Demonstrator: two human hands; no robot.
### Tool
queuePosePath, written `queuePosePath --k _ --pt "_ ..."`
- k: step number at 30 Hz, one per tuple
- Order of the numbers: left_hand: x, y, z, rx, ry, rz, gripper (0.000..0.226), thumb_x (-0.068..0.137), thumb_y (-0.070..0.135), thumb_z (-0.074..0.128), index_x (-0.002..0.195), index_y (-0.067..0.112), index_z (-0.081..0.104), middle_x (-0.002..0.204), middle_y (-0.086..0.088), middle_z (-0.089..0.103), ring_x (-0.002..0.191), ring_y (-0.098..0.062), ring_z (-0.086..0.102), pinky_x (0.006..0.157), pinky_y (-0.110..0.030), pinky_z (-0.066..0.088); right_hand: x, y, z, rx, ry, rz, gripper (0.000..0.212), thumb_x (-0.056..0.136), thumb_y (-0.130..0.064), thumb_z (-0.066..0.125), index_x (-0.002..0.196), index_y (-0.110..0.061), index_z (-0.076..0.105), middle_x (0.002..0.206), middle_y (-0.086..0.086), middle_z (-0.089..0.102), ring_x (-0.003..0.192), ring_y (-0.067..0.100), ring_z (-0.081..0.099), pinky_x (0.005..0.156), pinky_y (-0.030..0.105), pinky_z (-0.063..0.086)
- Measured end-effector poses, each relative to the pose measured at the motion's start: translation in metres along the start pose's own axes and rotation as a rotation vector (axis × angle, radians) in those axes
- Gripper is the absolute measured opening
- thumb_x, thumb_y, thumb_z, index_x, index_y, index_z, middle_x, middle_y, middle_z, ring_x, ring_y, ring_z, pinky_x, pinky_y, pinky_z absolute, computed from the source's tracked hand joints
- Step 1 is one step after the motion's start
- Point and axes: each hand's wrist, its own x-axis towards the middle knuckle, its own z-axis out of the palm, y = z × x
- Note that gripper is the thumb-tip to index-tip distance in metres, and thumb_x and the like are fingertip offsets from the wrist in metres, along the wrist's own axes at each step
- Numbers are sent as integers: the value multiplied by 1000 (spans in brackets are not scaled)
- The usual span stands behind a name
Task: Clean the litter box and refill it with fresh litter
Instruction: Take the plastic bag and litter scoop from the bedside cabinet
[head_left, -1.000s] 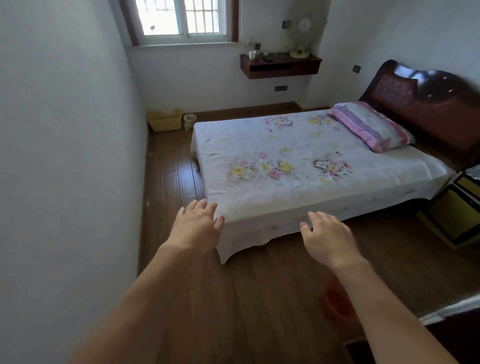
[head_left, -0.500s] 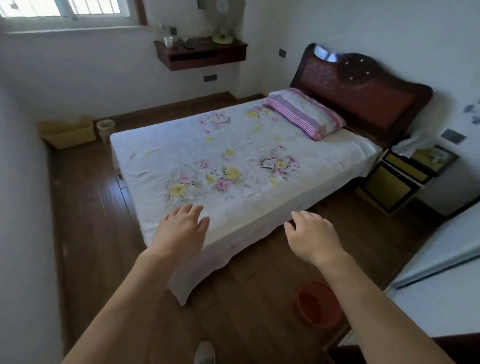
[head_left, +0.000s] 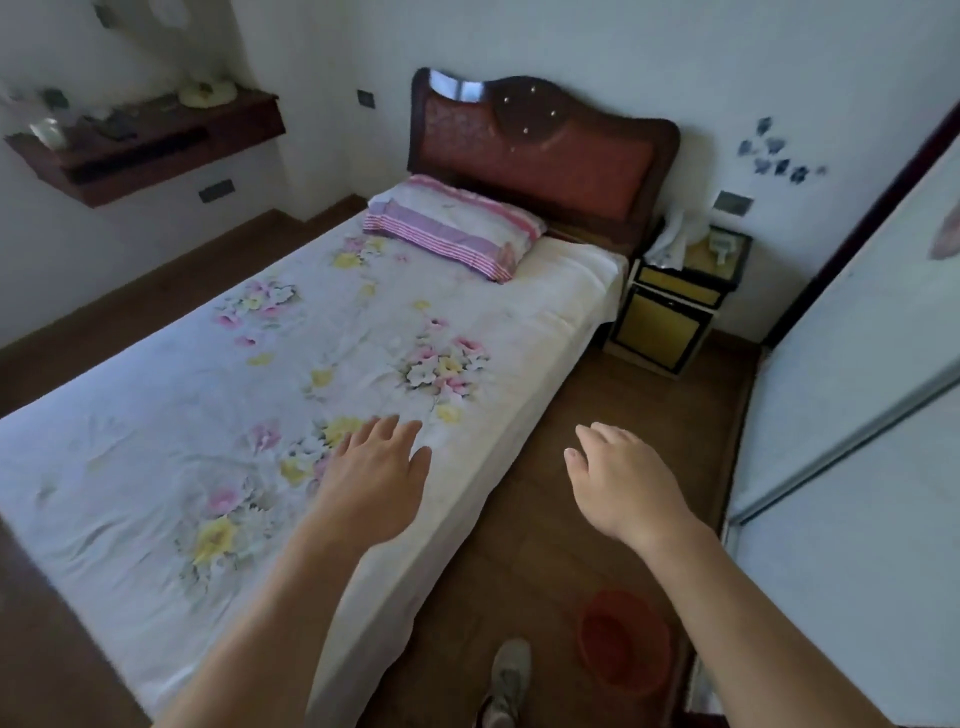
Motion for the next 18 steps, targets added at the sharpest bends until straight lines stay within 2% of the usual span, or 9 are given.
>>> queuePosePath --k 9,12,15,18 --pt "194 60 -22 36 25 145 56 97 46 17 143 25 42 149 2 43 141 -23 33 114 -43 28 151 67 -45 -35 32 79 49 106 -39 24 140 -14 48 139 5 54 132 23 46 112 40 36" --pt "248 82 -29 46 9 177 54 99 43 19 146 26 38 154 2 36 144 -22 28 116 -41 25 197 88 -59 -45 32 110 51 105 -41 23 143 -15 45 145 4 50 137 23 42 116 42 33" --pt "313 100 -33 68 -18 226 57 97 46 13 148 27 32 156 0 32 145 -21 25 117 -43 25 246 106 -68 -50 20 137 54 105 -42 22 151 -16 34 156 4 38 146 23 32 120 42 27" --pt "387 118 -33 38 -58 250 53 102 44 18 151 27 27 162 -2 22 150 -23 16 121 -46 18 301 124 -72 -79 25 184 56 105 -44 21 154 -18 28 161 5 30 149 23 25 123 42 21"
